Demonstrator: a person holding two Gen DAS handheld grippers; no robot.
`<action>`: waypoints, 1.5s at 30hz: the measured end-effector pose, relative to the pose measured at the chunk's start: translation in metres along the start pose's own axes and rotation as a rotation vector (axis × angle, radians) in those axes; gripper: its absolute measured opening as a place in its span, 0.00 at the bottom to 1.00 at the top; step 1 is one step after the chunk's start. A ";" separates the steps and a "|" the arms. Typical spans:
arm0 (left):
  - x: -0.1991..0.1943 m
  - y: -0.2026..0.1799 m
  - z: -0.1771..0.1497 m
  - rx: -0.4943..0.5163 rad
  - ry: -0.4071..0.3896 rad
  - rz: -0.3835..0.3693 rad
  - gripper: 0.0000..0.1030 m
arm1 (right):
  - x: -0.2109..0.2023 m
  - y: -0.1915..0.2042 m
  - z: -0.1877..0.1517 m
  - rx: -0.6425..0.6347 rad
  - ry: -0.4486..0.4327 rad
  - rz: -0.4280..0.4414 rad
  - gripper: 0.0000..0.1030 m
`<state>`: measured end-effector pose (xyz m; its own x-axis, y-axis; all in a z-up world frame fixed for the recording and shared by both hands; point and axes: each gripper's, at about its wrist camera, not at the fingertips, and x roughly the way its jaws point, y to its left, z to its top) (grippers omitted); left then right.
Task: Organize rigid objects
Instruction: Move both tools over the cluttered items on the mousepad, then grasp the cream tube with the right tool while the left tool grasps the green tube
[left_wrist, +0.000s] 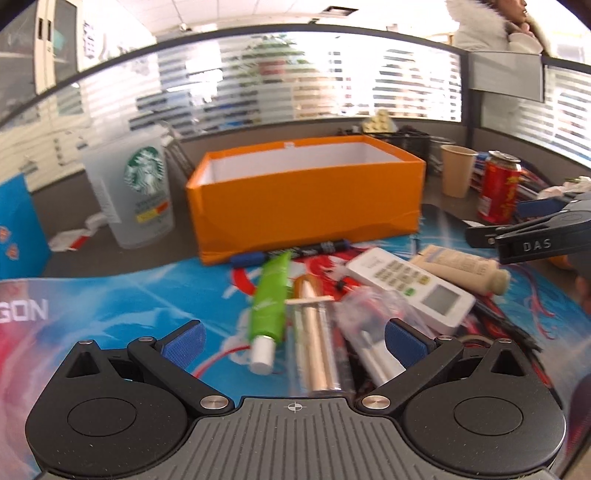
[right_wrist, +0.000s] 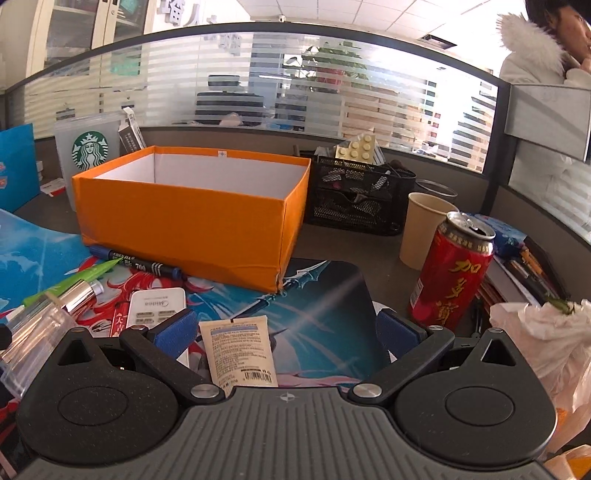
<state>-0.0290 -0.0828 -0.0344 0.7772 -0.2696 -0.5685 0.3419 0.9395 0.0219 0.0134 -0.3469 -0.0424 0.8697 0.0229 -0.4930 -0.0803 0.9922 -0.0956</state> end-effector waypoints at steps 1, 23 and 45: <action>0.002 -0.001 -0.001 -0.001 0.002 -0.012 1.00 | 0.000 -0.002 -0.004 0.007 0.000 0.008 1.00; 0.068 0.062 0.012 -0.014 0.091 0.052 1.00 | 0.029 -0.023 -0.022 0.055 0.049 0.052 1.00; 0.115 0.078 0.019 0.044 0.134 -0.182 1.00 | 0.060 -0.002 -0.027 -0.031 0.156 0.224 0.95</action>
<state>0.0967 -0.0445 -0.0825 0.6242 -0.4009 -0.6706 0.4954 0.8668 -0.0571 0.0527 -0.3512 -0.0951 0.7433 0.2200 -0.6317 -0.2791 0.9603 0.0060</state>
